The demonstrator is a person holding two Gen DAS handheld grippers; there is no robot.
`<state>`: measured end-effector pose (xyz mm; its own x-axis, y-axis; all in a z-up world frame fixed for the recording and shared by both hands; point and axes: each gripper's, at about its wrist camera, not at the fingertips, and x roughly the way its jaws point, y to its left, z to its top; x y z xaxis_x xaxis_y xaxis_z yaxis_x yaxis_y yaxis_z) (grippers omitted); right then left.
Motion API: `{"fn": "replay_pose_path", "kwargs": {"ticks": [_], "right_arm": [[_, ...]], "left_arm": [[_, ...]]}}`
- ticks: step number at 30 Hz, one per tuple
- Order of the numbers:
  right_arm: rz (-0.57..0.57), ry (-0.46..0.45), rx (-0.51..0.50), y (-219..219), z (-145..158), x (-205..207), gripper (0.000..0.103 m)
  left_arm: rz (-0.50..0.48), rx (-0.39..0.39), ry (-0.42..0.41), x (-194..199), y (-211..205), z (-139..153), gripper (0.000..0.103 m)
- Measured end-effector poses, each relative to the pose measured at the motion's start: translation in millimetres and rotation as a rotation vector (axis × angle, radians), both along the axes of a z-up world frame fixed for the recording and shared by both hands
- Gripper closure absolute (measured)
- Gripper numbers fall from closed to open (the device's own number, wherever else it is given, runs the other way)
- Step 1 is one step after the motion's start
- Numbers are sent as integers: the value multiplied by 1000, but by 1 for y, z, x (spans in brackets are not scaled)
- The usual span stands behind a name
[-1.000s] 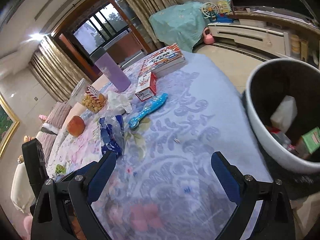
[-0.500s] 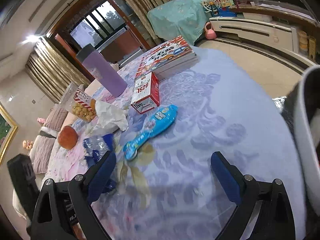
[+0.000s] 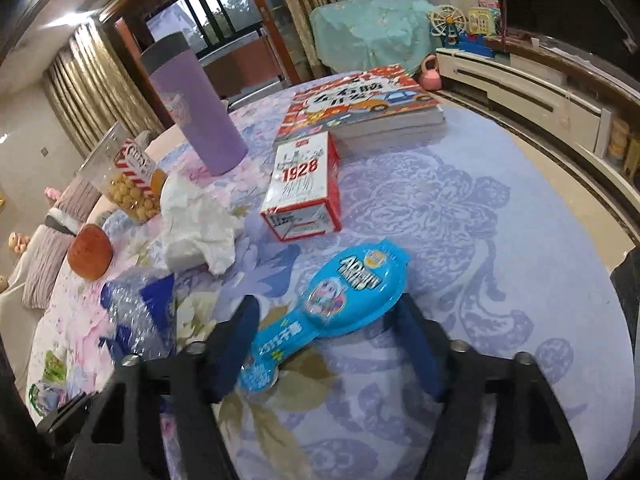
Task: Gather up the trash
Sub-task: 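Grasp the blue plastic bag with the left tool while the right tool grasps the blue candy pack, then carry the blue bag and candy pack over the trash bin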
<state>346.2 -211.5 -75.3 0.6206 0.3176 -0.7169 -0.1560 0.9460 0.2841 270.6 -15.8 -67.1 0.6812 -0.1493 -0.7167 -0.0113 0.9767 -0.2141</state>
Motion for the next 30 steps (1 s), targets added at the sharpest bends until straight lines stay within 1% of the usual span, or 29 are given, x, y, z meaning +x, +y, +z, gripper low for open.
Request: {"fn": "replay_pose_path", "kwargs": {"ticks": [2,5,6,7,8,12,15,21,26,30], "right_arm": [[4,2,18,-2,0,1,59],[25,10,77,-9,-1,-1,63],[34,13,88,-10,0,-1,67],[46,19,105,-11,-1,-2,74],[59,22,134,-15,-1,-6,75],[77,17,172,-21,2,-21,78],[81,7,179,-26,6,-40,78],[30,-11,146,-39,13,-89,78],[-20,-38,112,-57,25,-123,78],[-50,-53,112,-74,31,-140,78]], "left_arm": [[19,1,-1,-1,2,0,77],[50,2,-3,-2,3,0,77],[53,3,-2,-2,3,0,77],[55,1,-2,-3,4,0,77],[55,-2,-3,-4,4,0,78],[37,-17,-6,-8,3,0,78],[-5,-18,-3,-13,-3,0,78],[-109,-12,-8,-23,-25,5,80],[-204,-13,-7,-36,-53,10,81],[-252,-14,-10,-45,-74,16,82]]}}
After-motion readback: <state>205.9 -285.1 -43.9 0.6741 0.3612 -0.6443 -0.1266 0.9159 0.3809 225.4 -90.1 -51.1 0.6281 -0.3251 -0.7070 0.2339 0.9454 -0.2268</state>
